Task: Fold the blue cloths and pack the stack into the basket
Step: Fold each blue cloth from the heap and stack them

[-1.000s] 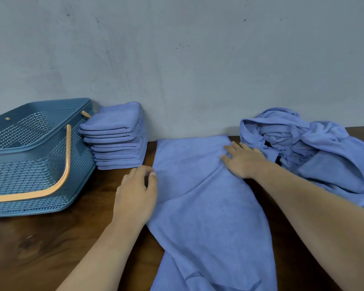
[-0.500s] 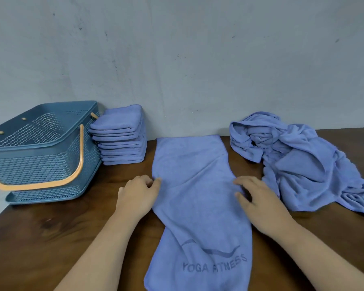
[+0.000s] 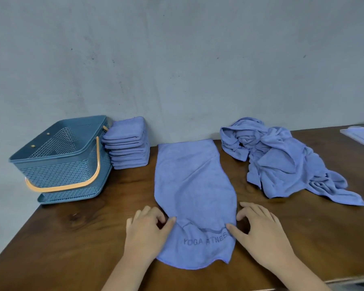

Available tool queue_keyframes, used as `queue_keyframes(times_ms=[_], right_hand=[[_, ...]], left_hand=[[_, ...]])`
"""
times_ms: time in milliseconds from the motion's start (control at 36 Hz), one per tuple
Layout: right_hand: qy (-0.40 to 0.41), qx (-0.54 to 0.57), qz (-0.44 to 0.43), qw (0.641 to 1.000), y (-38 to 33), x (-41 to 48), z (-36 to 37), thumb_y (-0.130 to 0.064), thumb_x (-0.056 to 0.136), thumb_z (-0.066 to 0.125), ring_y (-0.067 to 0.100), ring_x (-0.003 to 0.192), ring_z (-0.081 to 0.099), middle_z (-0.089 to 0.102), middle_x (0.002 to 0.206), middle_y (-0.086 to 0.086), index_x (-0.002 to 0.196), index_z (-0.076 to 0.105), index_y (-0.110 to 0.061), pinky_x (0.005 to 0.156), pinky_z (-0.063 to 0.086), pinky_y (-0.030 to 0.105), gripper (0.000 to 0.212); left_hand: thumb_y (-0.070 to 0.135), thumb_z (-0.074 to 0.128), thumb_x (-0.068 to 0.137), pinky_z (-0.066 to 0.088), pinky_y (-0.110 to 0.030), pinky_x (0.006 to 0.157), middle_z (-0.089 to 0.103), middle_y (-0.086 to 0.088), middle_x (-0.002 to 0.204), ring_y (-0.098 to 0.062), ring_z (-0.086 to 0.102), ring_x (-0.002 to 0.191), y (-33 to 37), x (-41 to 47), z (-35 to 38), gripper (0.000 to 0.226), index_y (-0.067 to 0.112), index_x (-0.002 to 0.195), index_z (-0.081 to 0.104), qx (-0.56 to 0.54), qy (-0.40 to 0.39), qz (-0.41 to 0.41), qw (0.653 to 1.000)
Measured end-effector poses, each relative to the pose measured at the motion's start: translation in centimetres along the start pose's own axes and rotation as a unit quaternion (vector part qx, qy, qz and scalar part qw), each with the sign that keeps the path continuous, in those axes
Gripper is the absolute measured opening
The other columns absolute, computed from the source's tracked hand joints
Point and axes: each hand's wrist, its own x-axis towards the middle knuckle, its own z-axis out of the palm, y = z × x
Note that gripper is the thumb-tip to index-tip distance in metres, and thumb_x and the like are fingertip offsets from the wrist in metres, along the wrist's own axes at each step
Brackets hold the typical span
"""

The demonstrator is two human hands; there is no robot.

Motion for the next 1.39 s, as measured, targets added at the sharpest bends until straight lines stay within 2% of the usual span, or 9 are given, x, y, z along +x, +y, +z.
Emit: queue_keyframes(times_ms=[194,306,389,611,694,778,1139,1278,1389], right_hand=[[0.016,0.066,-0.011,0.998,0.1,-0.2,-0.3,-0.051,0.099,0.062,-0.003,0.127,0.044,0.054,0.127,-0.035,0.083,0.057,-0.042,0.11,0.035,0.032,0.019],[0.029,0.194,0.034,0.98,-0.5,-0.7,-1.4,-0.041,0.105,0.057,0.001,0.089,0.057,0.064,0.089,-0.015,0.085,0.054,-0.035,0.071,0.046,0.029,0.02],[0.016,0.297,0.09,0.951,-1.3,-0.7,-2.5,-0.04,0.107,0.055,0.007,0.074,0.058,0.063,0.078,-0.008,0.084,0.054,-0.025,0.07,0.045,0.034,0.027],[-0.05,0.533,0.21,0.818,-3.7,0.0,-4.7,-0.015,0.096,0.073,0.015,0.108,0.072,0.077,0.115,0.002,0.126,0.064,-0.019,0.087,0.052,0.026,0.031],[-0.079,0.685,0.263,0.675,-3.3,0.5,-4.6,-0.008,0.096,0.071,0.028,0.117,0.071,0.073,0.128,0.013,0.135,0.059,-0.006,0.106,0.053,0.044,0.041],[-0.144,0.741,0.312,0.577,-3.3,1.2,-4.9,-0.01,0.094,0.074,0.035,0.112,0.074,0.069,0.132,0.02,0.139,0.058,-0.001,0.092,0.062,0.049,0.048],[-0.225,0.668,0.313,0.637,-3.6,3.9,-4.5,-0.01,0.092,0.065,0.01,0.061,0.041,0.051,0.076,0.002,0.108,0.058,-0.011,0.06,0.053,0.024,0.018],[-0.193,0.519,0.237,0.798,-3.5,3.6,-4.6,-0.026,0.093,0.076,0.012,0.067,0.049,0.056,0.08,0.001,0.092,0.066,-0.016,0.06,0.041,0.024,0.014],[-0.157,0.457,0.159,0.861,-2.8,3.2,-5.2,-0.041,0.088,0.076,0.032,0.112,0.068,0.076,0.109,0.011,0.092,0.065,-0.014,0.1,0.049,0.037,0.03]], left_hand=[[0.038,0.069,0.097,0.036,-0.032,0.084,0.054,0.024,0.096,0.003,0.047,0.097,-0.8,-2.1,-0.5,0.018,0.043,0.089,0.054,-0.086,0.023,0.011,0.996],[0.013,0.066,0.094,0.045,-0.037,0.092,0.055,0.029,0.109,0.0,0.047,0.106,-1.5,-2.8,-0.6,0.035,0.046,0.1,0.057,-0.136,0.033,0.03,0.99],[0.001,0.059,0.09,0.045,-0.038,0.1,0.056,0.035,0.117,0.001,0.047,0.113,-1.5,-2.9,-0.5,0.049,0.048,0.103,0.06,-0.124,0.017,0.034,0.992],[-0.006,0.053,0.08,0.039,-0.038,0.109,0.055,0.031,0.129,-0.006,0.051,0.125,-1.3,-2.7,-0.7,0.055,0.046,0.096,0.063,-0.087,-0.019,0.038,0.995],[-0.005,0.053,0.081,0.038,-0.037,0.111,0.054,0.031,0.13,-0.004,0.049,0.125,-1.3,-2.8,-0.9,0.054,0.046,0.095,0.064,-0.092,-0.028,0.036,0.995],[-0.005,0.053,0.082,0.038,-0.036,0.112,0.055,0.03,0.129,-0.003,0.049,0.123,-1.2,-2.8,-1.0,0.052,0.044,0.096,0.065,-0.102,-0.028,0.038,0.994],[-0.005,0.052,0.084,0.039,-0.033,0.112,0.056,0.032,0.127,0.001,0.049,0.119,-1.2,-3.1,-1.2,0.052,0.045,0.094,0.064,-0.108,-0.025,0.048,0.993],[-0.004,0.053,0.084,0.041,-0.034,0.112,0.056,0.033,0.125,0.001,0.049,0.117,-1.4,-3.0,-1.2,0.051,0.045,0.093,0.064,-0.112,-0.022,0.046,0.992],[-0.006,0.054,0.082,0.042,-0.034,0.11,0.058,0.032,0.125,0.0,0.05,0.117,-1.3,-3.1,-1.1,0.053,0.045,0.093,0.065,-0.119,-0.01,0.049,0.992]])
